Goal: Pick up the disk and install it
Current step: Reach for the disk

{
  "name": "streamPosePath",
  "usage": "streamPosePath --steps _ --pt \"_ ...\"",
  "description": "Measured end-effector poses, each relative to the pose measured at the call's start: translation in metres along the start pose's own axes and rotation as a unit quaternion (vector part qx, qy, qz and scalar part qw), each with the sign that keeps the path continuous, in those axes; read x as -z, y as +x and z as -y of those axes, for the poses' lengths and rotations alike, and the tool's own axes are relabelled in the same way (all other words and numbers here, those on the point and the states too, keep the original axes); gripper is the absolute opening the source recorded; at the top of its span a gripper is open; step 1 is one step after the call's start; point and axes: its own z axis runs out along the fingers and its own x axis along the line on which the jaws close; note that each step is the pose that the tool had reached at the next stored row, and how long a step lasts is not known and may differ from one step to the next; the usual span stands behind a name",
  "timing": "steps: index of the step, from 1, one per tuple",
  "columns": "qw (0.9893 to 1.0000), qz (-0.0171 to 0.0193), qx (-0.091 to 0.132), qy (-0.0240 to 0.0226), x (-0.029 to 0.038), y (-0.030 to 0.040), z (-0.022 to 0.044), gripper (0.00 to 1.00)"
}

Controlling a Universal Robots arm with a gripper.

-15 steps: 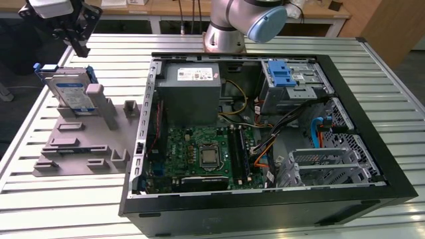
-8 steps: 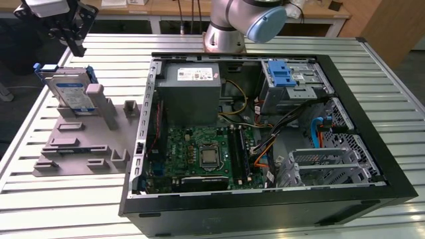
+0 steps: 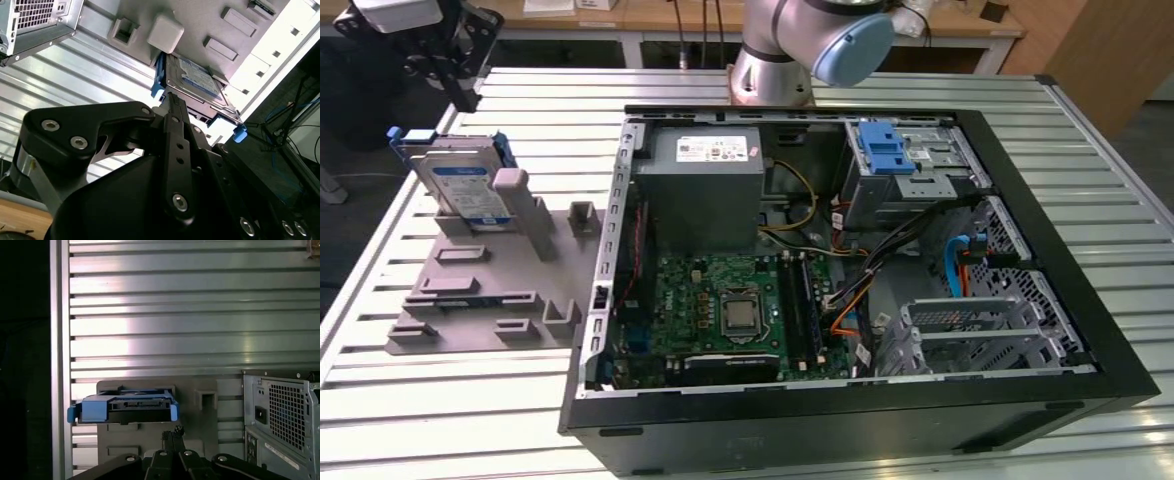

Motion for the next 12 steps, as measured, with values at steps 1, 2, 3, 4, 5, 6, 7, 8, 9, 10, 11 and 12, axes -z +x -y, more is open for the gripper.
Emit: streamPosePath --steps 1,2,3,4,5,6,7,8,9,10,11,12 --pt "1.0 0.0 0.0 0.0 -0.0002 0.0017 -0.0002 0.11" --pt "1.0 0.0 0.0 0.0001 -0.0004 0.0033 -0.0003 0.11" --pt "1.0 0.0 0.0 0.0001 -0.0006 0.0049 -0.0005 0.11" --pt "1.0 0.0 0.0 0.0001 -0.0009 0.0065 -0.0007 0.11" --pt "1.0 0.0 0.0 0.0003 -0.0013 0.0081 -0.0008 0.11" --pt "1.0 0.0 0.0 0.0004 -0.0017 0.0095 -0.001 0.11" --pt "1.0 0.0 0.0 0.0006 -0.0021 0.0108 -0.0012 0.11" --pt "1.0 0.0 0.0 0.0008 -0.0025 0.0121 -0.0013 0.11" --pt "1.0 0.0 0.0 0.0011 -0.0029 0.0133 -0.0015 0.11" --pt "1.0 0.0 0.0 0.0013 -0.0034 0.0146 -0.0017 0.11" --pt "1.0 -0.0001 0.0 0.0016 -0.0037 0.0158 -0.0019 0.11" --pt "1.0 -0.0002 0.0 0.0018 -0.0041 0.017 -0.002 0.11"
